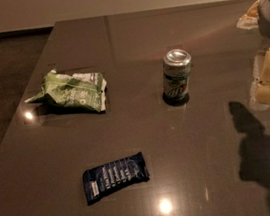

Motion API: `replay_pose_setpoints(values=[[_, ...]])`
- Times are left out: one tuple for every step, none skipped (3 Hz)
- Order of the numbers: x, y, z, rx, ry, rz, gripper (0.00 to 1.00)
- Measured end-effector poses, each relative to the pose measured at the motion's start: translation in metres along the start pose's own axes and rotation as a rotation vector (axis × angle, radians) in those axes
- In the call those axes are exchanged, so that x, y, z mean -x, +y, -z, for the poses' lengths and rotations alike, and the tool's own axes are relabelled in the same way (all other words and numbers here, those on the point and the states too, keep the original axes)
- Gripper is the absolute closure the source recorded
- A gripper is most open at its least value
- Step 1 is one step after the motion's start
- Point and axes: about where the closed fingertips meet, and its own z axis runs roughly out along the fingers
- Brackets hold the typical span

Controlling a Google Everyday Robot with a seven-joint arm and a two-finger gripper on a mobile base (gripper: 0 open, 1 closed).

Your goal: Pick rxbar blueberry

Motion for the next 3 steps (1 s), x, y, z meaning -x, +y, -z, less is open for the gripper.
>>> replay_pose_setpoints(values=[[0.000,0.000,0.000,0.000,0.000,0.000,0.00],[0.011,-0.001,-0.002,0.013,-0.019,0.004,0.00],[0.036,0.010,-0.011,0.049,-0.069,0.049,0.00]])
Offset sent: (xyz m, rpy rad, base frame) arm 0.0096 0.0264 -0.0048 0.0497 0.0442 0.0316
